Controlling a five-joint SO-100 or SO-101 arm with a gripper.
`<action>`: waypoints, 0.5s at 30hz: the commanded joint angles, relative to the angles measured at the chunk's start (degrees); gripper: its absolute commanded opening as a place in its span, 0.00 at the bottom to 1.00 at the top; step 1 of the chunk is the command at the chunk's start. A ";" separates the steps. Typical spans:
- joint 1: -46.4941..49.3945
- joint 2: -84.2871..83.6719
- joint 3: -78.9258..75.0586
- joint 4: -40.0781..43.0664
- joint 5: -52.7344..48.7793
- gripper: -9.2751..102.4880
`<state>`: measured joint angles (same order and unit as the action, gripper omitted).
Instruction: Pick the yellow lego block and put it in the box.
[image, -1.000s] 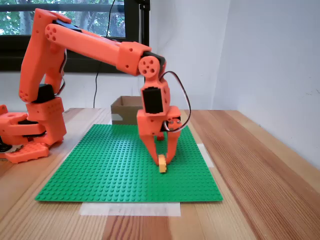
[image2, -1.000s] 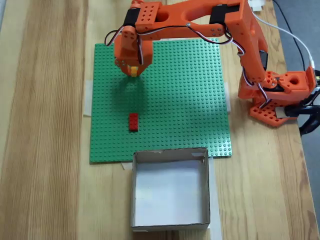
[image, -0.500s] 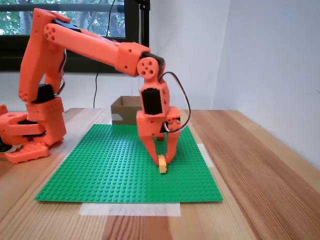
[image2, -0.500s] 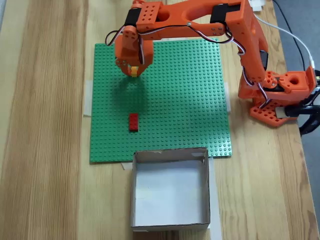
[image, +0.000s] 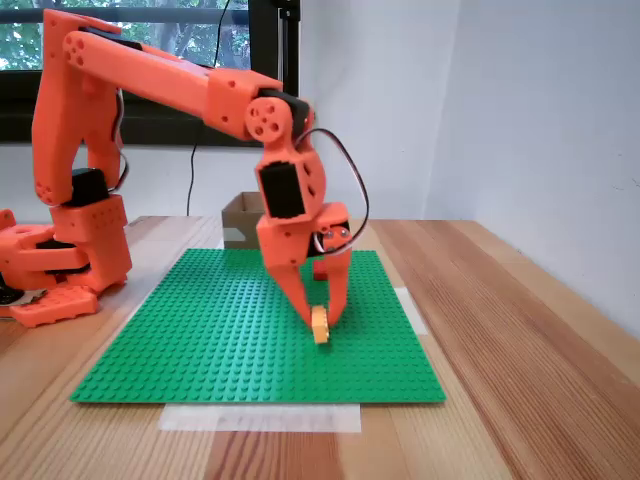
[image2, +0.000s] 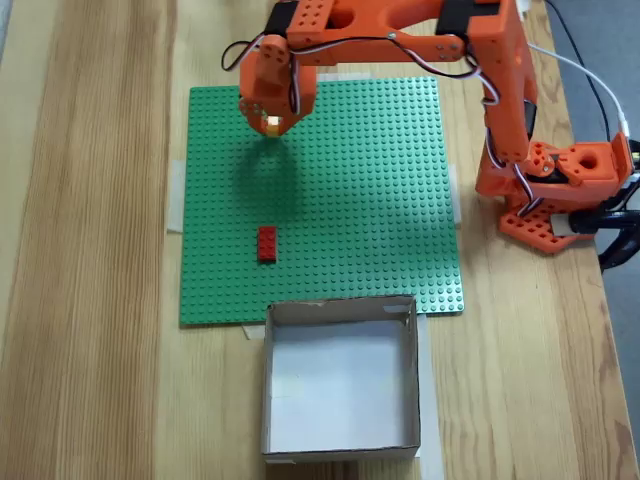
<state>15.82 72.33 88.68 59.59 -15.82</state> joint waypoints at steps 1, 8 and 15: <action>0.53 5.98 0.79 -0.62 -0.09 0.08; -1.67 17.05 6.42 0.00 -2.46 0.08; -4.66 25.93 10.28 3.08 -5.01 0.08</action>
<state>12.22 93.25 98.61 61.35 -19.95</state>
